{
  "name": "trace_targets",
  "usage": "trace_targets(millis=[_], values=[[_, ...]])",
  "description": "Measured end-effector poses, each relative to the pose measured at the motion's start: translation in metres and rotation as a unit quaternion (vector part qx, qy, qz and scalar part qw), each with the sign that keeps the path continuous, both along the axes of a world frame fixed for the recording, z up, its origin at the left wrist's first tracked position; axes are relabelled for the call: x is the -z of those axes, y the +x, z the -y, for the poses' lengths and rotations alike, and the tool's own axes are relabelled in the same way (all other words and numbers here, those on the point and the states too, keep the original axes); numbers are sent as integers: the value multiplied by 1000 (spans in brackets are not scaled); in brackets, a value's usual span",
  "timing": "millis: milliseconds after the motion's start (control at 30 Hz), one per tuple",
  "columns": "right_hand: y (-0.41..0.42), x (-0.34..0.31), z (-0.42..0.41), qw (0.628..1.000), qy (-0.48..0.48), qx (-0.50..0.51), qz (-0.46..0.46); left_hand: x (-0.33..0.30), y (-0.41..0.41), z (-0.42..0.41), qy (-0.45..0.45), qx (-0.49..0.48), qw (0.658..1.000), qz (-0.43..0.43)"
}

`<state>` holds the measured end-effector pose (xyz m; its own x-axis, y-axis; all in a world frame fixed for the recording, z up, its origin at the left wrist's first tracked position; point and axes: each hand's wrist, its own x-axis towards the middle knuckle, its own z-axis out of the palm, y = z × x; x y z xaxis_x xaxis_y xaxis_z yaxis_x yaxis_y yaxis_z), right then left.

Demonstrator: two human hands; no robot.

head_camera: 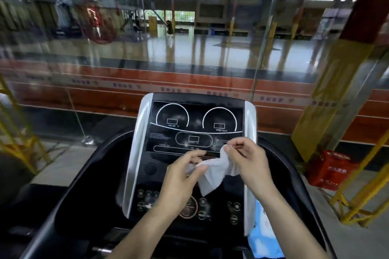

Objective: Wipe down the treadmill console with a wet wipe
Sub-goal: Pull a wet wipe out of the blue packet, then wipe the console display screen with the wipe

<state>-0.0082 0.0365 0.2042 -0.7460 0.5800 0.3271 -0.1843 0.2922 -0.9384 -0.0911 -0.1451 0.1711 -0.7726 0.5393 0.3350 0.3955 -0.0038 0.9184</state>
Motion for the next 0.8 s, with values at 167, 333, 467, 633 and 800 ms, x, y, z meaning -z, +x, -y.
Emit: trace_targets(millis=[167,333,467,633,800], values=[[-40,-3,31,999,19,12,37,-17,-55,27,-60,2,985,-164],[-61,0,66,996,59,53,35,-29,-90,38,8,40,998,-57],[-65,-1,94,999,5,33,27,-35,-113,41,27,62,997,-35],[-81,10,115,996,-22,57,63,-45,-128,47,35,80,996,12],[-102,9,120,997,15,29,70,-52,-144,47,71,67,995,37]])
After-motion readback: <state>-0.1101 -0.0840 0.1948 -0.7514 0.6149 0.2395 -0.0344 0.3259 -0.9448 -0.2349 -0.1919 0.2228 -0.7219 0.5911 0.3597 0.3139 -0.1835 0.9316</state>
